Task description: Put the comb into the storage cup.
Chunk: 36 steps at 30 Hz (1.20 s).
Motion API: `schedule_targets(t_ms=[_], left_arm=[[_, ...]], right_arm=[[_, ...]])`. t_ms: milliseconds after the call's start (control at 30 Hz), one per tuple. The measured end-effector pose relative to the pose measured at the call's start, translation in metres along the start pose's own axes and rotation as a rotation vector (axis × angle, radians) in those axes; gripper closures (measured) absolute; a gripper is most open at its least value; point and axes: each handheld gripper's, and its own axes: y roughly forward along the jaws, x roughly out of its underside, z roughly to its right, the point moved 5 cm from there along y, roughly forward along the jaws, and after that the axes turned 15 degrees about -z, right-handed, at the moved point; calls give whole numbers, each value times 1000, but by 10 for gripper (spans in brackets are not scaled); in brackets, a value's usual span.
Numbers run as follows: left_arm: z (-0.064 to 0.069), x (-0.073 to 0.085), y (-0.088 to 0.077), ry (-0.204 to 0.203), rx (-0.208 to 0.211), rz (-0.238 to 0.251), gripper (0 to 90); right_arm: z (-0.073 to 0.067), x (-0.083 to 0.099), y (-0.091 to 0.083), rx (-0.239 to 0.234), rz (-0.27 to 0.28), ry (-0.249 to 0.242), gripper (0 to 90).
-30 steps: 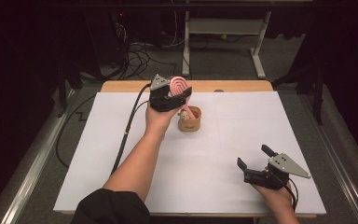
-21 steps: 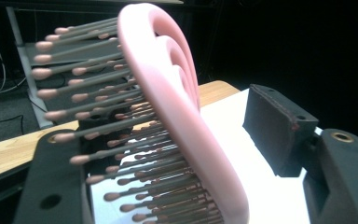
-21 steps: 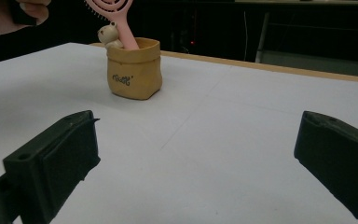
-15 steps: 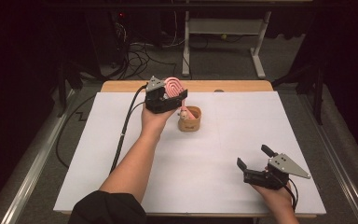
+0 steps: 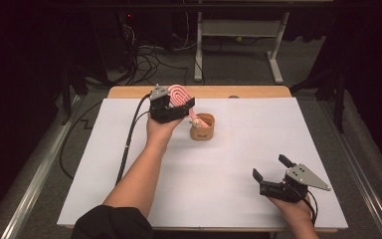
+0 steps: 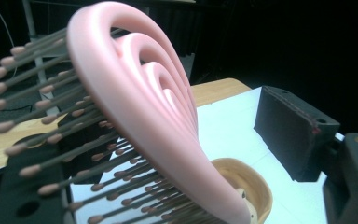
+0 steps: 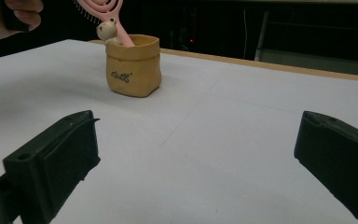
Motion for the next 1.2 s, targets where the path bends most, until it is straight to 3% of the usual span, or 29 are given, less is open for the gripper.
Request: schedule_targets(t_ms=[300,1200], left_arm=[[-1,1,1,-10,-1,-4,211],[-3,4,-1,16,-22,-33,95]], right_arm=[[0,0,0,0,1,3,4],[-1,0,0,3,0,3,4]])
